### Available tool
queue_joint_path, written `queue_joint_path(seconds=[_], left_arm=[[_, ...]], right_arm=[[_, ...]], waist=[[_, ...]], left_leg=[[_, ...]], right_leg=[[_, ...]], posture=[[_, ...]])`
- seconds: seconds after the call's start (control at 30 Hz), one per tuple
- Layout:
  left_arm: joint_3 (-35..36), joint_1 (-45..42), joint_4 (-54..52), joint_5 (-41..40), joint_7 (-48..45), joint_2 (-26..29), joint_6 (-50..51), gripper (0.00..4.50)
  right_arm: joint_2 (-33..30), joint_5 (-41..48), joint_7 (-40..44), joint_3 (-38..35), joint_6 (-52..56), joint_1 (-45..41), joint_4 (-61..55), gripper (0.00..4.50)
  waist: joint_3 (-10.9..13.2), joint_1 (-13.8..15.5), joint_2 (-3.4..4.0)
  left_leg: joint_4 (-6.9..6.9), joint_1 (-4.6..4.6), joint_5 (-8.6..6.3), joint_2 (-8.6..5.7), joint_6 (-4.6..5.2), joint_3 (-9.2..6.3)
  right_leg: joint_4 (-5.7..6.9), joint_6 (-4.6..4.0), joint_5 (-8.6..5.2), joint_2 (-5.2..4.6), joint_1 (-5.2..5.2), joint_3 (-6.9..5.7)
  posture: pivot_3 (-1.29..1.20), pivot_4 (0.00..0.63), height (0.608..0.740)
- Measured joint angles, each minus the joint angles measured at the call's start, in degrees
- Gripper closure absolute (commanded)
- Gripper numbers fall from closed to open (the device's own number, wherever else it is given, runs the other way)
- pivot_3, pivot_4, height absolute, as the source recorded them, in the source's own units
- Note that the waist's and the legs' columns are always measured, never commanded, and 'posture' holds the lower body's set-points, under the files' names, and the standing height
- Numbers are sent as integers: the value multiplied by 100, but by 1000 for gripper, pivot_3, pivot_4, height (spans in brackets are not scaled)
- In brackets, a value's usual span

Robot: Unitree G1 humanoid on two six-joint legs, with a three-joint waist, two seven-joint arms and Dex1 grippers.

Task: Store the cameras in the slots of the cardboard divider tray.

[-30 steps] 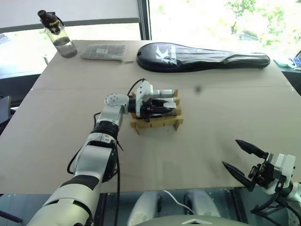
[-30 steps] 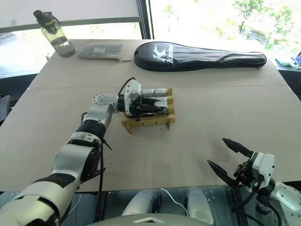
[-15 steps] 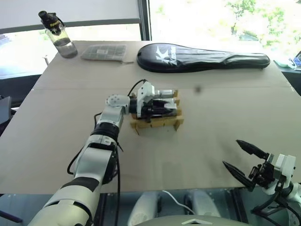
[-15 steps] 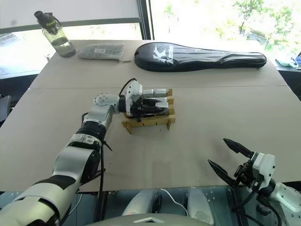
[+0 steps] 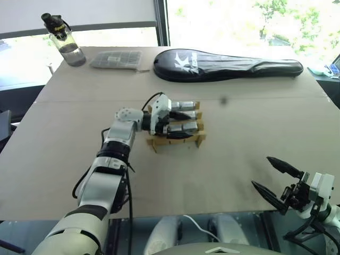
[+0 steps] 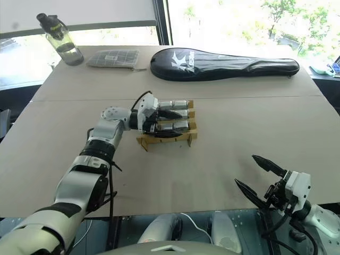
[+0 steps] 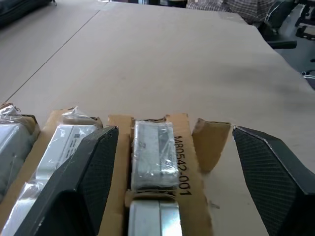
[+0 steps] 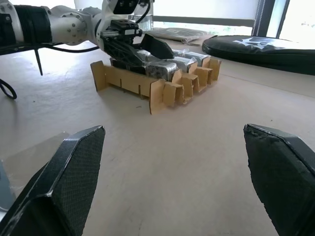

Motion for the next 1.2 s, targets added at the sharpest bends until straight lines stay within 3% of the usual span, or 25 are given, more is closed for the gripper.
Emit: queue_joint_path(seconds=[0.27,0.53,0.67,0.77,0.93,1.2], left_arm=[[962,1844,-3010,-1066,877,862,1681,678],[2225,4311,-5114,-2012,2227,1005,2833,678],[2587,5490,-5848,-2074,2914,624,2740,678],[2394,6579,-6291,-1657,3581,303,2645,678],[2223,7169,-6648,-1196,4266,35,2181,678],[2153,7664,-6406,-1017,4262,-160,1100,678]], right_arm=[[-145,-45,-27,-123,265,-109,151,0],[-223,-130,-189,-85,685,-608,305,0],[-235,-196,-148,3,796,-760,389,0],[-247,-334,-105,41,795,-741,673,0],[-209,-515,-195,-21,734,-507,974,0],[-134,-986,-106,-63,39,-327,1345,0]], waist=[[1,15,2],[4,45,7],[2,151,10],[-3,169,1],[-22,210,24],[-33,139,30]], left_leg=[[-15,21,-1,1,-1,-4],[-38,47,-2,2,-2,4],[-53,53,-3,2,-2,16],[-75,56,-4,1,1,30],[-89,69,-4,4,0,41],[-93,76,-8,6,7,71]], right_leg=[[-4,-1,0,-2,9,22],[-10,-3,-1,-5,14,38],[-16,-3,-1,-7,15,51],[-32,-3,-1,-8,13,64],[-28,-5,-2,-9,15,73],[-32,-4,-2,-8,13,101]], posture=[[0,150,740],[0,150,740],[0,150,740],[0,150,740],[0,150,740],[0,150,740]])
